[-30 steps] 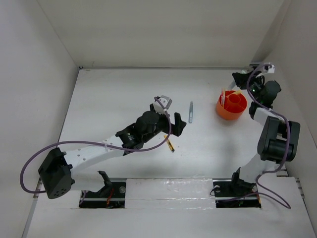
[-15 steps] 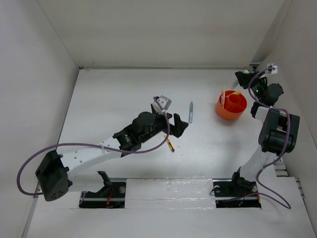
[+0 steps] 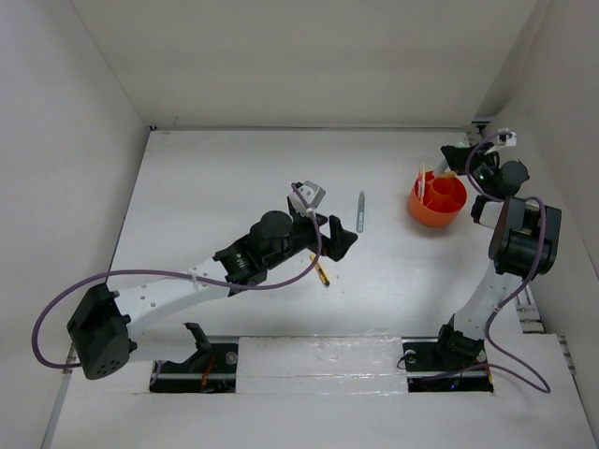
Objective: Sort the stationery into containers
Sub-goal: Place the pen in the storage box, then pick up the stapler from the center of the board.
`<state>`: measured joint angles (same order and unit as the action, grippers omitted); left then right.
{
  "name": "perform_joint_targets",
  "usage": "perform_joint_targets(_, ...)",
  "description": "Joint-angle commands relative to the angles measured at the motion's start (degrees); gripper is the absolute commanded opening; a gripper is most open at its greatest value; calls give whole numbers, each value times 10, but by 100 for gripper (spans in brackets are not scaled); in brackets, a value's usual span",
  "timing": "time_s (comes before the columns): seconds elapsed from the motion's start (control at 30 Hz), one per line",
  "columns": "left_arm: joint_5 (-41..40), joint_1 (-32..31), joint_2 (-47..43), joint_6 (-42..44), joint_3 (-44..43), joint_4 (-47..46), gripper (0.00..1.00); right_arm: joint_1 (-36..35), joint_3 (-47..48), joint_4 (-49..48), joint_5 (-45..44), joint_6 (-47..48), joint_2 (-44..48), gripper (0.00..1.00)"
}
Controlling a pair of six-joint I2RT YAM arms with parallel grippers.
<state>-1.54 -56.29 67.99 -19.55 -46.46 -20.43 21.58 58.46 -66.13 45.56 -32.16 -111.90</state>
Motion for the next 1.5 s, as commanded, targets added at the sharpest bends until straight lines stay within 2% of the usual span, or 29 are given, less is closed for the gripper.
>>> perform_joint_targets(0.0, 13, -4, 0, 2, 5, -35, 100, 5, 19, -44, 16, 12, 8, 4)
perform_joint_targets(0.17, 13, -4, 6, 2, 5, -35, 100, 5, -11, -63, 16, 12, 8, 23)
perform_joint_targets(0.37, 1, -4, 6, 2, 5, -35, 100, 5, -23, -75, 16, 18, 8, 27)
perform_joint_targets(0.47, -4, -4, 6, 2, 5, -30, 100, 5, -37, -88, 11, 18, 8, 36)
perform_joint_targets(0.53, -9, -4, 6, 2, 5, -30, 100, 5, -42, -95, 11, 18, 8, 46)
perform_joint_targets(0.67, -14, -4, 6, 2, 5, -24, 100, 5, -42, -95, 11, 18, 14, 58)
perform_joint_targets(0.7, -14, -4, 11, 2, 5, -24, 100, 5, -42, -95, 11, 12, 19, 62)
perform_joint_targets(0.73, -20, -4, 11, 2, 5, -24, 100, 5, -42, -102, 11, 12, 27, 92)
perform_joint_targets(0.77, -28, -4, 11, -5, 5, -24, 100, 5, -42, -109, 11, 5, 33, 100)
perform_joint_targets(0.93, -72, -4, 43, -27, -21, 11, 100, -2, -23, -30, -17, 23, 105, 100)
perform_joint_targets(1.03, -109, -4, 63, -43, -44, 40, 100, -36, 3, 133, -70, 85, 181, 100)
perform_joint_targets(1.07, -124, 4, 78, -56, -63, 63, 100, -69, 14, 263, -137, 148, 202, 100)
perform_joint_targets(1.1, -124, 4, 87, -62, -63, 78, 100, -69, 26, 328, -183, 180, 222, 100)
perform_joint_targets(1.17, -137, 23, 102, -80, -95, 109, 100, -142, 75, 466, -301, 251, 271, 100)
perform_joint_targets(1.2, -163, 23, 113, -102, -103, 124, 100, -172, 89, 578, -374, 251, 282, 100)
perform_joint_targets(1.23, -179, 23, 113, -114, -113, 160, 100, -225, 99, 621, -497, 259, 293, 100)
perform_joint_targets(1.3, -229, 23, 128, -143, -142, 205, 100, -260, 106, 701, -574, 236, 322, 100)
perform_joint_targets(1.4, -268, 23, 145, -221, -184, 309, 100, -274, 34, 690, -478, 210, 377, 100)
perform_joint_targets(1.47, -268, 23, 157, -253, -197, 358, 100, -274, -8, 646, -369, 201, 403, 100)
